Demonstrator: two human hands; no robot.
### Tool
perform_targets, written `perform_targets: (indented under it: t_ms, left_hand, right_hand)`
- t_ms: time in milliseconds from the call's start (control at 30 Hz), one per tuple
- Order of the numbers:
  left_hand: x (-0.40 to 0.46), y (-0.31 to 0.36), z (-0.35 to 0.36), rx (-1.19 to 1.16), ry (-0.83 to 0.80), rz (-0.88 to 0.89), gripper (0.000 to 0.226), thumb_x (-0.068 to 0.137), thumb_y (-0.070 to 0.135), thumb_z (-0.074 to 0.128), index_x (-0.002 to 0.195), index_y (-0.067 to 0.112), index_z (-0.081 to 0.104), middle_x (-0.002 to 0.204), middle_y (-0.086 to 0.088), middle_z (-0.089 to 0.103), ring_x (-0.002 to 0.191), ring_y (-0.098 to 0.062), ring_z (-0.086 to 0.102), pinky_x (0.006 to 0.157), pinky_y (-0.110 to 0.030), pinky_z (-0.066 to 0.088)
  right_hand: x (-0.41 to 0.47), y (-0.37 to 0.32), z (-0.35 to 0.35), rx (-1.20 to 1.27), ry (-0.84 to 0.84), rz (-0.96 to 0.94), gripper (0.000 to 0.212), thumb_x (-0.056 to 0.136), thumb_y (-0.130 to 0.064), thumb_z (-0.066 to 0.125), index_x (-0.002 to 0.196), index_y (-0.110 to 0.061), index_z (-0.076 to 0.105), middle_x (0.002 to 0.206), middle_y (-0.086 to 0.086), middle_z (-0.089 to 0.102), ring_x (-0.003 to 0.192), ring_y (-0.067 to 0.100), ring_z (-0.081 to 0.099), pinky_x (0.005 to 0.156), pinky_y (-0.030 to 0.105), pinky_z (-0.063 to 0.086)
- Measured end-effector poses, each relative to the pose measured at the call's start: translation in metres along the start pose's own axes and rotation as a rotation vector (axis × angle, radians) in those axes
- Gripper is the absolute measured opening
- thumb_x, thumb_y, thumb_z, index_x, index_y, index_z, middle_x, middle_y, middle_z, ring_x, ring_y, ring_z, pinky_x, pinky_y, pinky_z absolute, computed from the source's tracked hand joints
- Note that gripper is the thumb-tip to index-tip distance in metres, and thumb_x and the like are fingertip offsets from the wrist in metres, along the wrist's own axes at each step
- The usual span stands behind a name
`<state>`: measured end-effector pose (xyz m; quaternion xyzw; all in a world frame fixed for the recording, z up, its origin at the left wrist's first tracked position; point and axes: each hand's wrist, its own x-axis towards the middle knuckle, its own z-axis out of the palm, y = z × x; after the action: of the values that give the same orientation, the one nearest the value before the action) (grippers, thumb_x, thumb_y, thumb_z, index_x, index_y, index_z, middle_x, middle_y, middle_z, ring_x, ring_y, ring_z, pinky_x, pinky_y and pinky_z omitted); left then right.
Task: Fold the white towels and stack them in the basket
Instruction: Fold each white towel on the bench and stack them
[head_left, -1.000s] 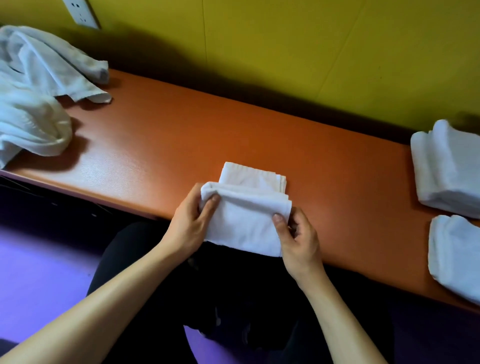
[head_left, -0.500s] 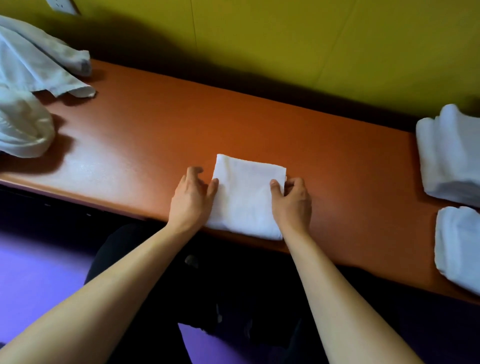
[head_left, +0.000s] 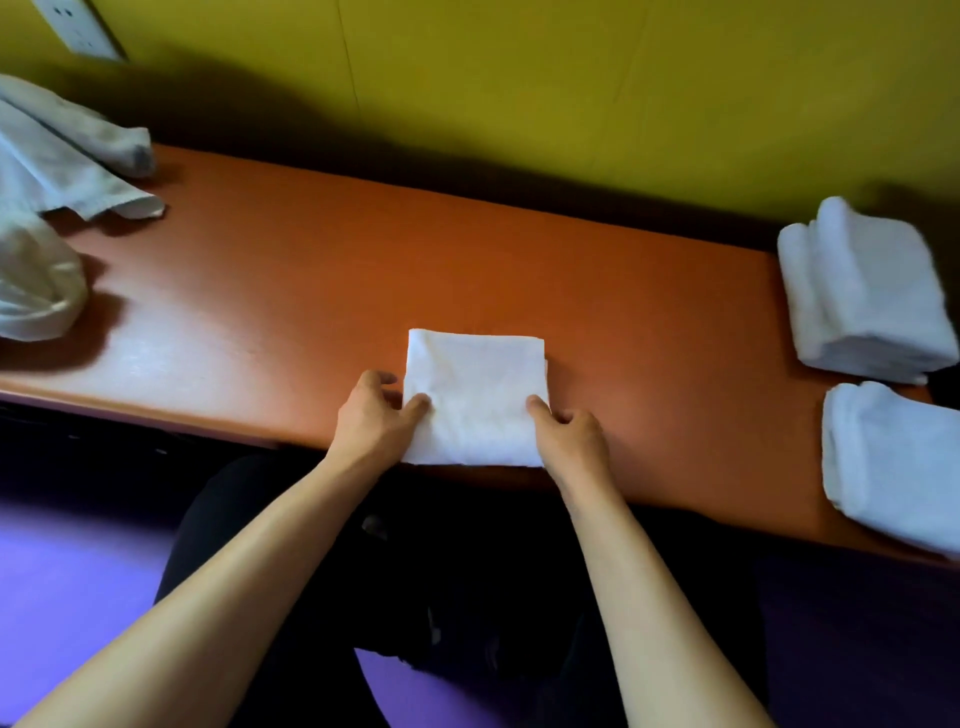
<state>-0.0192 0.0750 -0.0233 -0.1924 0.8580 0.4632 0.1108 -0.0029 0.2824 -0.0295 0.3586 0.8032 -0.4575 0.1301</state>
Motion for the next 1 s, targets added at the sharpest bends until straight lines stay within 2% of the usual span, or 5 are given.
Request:
perform_targets:
  t_ms: [100,300,533,733,1000]
  left_hand:
    - [-0.006,0.005,0.000,-0.161,-0.028,-0.098,0.050,0.088,0.025,0.071,0.133,0.008,0.057,0.112,-0.005,0.069,0.086,-0.016,0.066,0.066,-0.027,0.051]
    - [-0.034,0.022,0.017,-0.324,-0.064,-0.053,0.050,0.089,0.006,0.067,0.134,0.023,0.053,0.091,-0.004,0.073,0.075,-0.016,0.071,0.062,-0.031,0.056]
    - [-0.067,0.071,0.066,-0.268,-0.138,0.146,0.052,0.092,0.010,0.067,0.139,0.023,0.049,0.108,-0.008,0.071,0.091,-0.018,0.072,0.083,-0.043,0.059]
    - [-0.100,0.124,0.146,-0.159,-0.305,0.288,0.058,0.093,0.017,0.066,0.145,0.025,0.042,0.111,-0.005,0.069,0.094,-0.016,0.070,0.072,-0.032,0.057]
    - [-0.140,0.193,0.262,-0.118,-0.607,0.451,0.076,0.086,0.004,0.065,0.150,0.027,0.032,0.113,0.001,0.064,0.097,-0.014,0.068,0.077,-0.032,0.057]
  right_hand:
    - [0.001,0.001,-0.008,0.221,-0.160,0.123,0.053,0.084,-0.051,0.068,0.114,-0.008,0.064,0.110,0.003,0.069,0.103,0.025,0.065,0.080,0.031,0.045]
    - [-0.008,0.013,-0.033,0.387,-0.137,-0.074,0.017,0.091,-0.024,0.068,0.077,-0.023,0.060,0.086,-0.010,0.069,0.078,0.007,0.064,0.073,0.023,0.049]
    - [-0.010,0.039,-0.107,0.403,0.027,-0.194,0.017,0.090,-0.027,0.066,0.094,-0.011,0.070,0.093,0.002,0.075,0.083,0.017,0.069,0.068,0.029,0.049]
    - [0.011,0.094,-0.197,0.396,0.247,-0.239,0.014,0.088,-0.032,0.069,0.094,-0.019,0.070,0.094,-0.009,0.073,0.089,0.012,0.068,0.083,0.032,0.054]
    - [0.037,0.164,-0.306,0.440,0.504,-0.236,0.015,0.092,-0.024,0.067,0.105,-0.016,0.069,0.096,-0.009,0.070,0.089,0.004,0.064,0.063,0.003,0.043]
